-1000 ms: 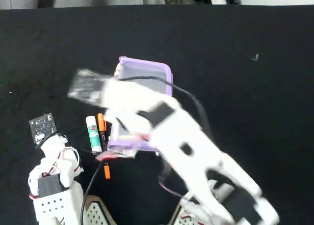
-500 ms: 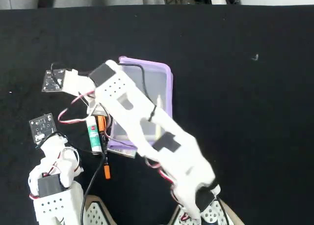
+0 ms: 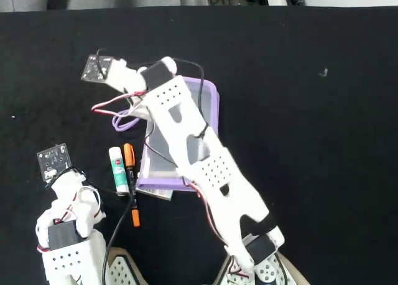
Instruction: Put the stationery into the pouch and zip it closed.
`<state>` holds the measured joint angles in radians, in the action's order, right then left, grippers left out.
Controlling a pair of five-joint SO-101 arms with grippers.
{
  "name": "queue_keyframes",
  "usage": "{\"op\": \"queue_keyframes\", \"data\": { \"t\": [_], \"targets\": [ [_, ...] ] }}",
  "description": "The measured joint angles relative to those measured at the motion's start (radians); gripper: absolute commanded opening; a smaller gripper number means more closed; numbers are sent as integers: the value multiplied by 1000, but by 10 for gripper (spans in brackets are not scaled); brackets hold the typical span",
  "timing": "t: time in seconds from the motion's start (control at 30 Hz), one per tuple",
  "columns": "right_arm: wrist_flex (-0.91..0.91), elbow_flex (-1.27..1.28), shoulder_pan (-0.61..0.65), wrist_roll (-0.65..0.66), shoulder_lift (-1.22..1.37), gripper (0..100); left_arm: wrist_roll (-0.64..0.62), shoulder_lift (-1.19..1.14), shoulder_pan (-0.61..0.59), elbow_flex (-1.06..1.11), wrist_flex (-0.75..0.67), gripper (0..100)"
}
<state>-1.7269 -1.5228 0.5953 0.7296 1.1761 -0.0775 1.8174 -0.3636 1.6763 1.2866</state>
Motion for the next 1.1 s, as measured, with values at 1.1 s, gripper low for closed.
{"op": "queue_keyframes", "data": {
  "t": [1.1],
  "targets": [
    [71,-74,66,170,236,184,0,0,0,0,0,30]
  ]
}}
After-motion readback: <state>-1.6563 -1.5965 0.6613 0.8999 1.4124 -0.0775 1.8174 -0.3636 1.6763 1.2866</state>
